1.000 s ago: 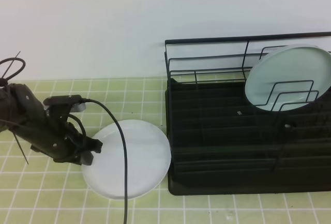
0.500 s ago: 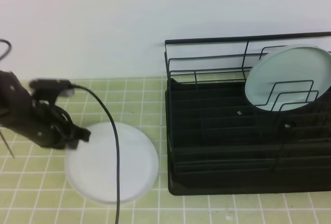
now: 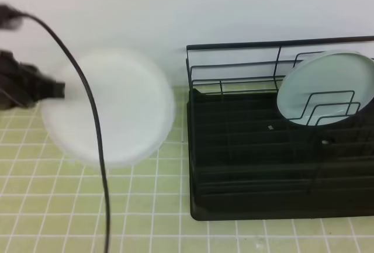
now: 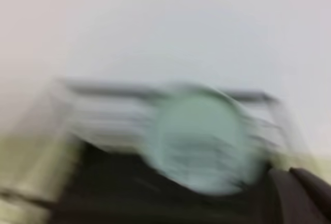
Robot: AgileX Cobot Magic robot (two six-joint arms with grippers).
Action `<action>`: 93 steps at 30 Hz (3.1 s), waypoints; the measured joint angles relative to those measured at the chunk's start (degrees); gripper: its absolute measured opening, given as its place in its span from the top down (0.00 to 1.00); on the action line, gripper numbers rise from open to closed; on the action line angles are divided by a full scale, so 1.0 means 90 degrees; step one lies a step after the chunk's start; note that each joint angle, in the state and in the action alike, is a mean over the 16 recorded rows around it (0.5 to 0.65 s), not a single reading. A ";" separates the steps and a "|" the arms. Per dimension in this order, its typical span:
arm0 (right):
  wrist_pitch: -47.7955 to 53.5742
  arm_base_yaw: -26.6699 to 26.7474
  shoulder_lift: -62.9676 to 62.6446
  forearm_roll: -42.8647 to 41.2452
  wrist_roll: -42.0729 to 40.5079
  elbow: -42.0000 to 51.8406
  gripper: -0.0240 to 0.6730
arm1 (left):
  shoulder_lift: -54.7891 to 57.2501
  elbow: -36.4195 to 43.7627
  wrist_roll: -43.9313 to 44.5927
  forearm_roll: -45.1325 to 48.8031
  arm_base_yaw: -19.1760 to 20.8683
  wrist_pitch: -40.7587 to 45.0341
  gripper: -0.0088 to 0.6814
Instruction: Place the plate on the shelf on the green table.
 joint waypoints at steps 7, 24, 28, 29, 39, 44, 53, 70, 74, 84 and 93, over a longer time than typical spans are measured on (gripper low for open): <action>0.0125 0.0000 0.0027 0.3190 -0.1326 -0.0571 0.97 | -0.1118 0.0009 0.0904 -0.1519 -0.0676 -0.0330 0.98; 0.1719 0.0000 0.1111 0.6725 -0.2663 -0.0869 0.51 | -0.1618 0.0031 0.3212 -0.4401 -0.3787 -0.1736 0.98; 0.1676 0.0000 0.1339 0.7140 -0.2808 -0.0869 0.33 | -0.1567 0.0033 0.3389 -0.4463 -0.4378 -0.2068 0.98; 0.1630 0.0000 0.1377 0.7260 -0.2834 -0.0869 0.30 | -0.1551 0.0033 0.3416 -0.4468 -0.4499 -0.2130 0.98; 0.1214 0.0000 0.1524 0.8202 -0.3310 -0.0869 0.43 | -0.1364 0.0033 0.3782 -0.4574 -0.5123 -0.2147 0.98; 0.1230 0.0000 0.1526 0.8326 -0.3702 -0.0869 0.67 | -0.1291 0.0033 0.4369 -0.4925 -0.5178 -0.1823 0.98; 0.1280 0.0000 0.1526 0.8392 -0.4731 -0.0870 0.96 | -0.1231 0.0033 0.5985 -0.6189 -0.5180 -0.1000 0.76; -0.0679 0.0000 0.1825 0.8302 -0.7127 -0.1604 0.97 | -0.1606 0.0033 0.7088 -0.6945 -0.5182 -0.1173 0.38; -0.0765 0.0000 0.2312 0.7931 -0.7617 -0.2140 0.97 | -0.1922 0.0035 0.7089 -0.6726 -0.5182 -0.1651 0.55; 0.1594 0.0000 0.4657 0.5187 -0.7379 -0.4371 0.97 | -0.2885 0.0626 0.7162 -0.6307 -0.5181 -0.3657 0.93; 0.3992 0.0003 0.6974 0.2526 -0.7212 -0.6992 0.97 | -0.3533 0.1975 0.8270 -0.7296 -0.5181 -0.6473 0.99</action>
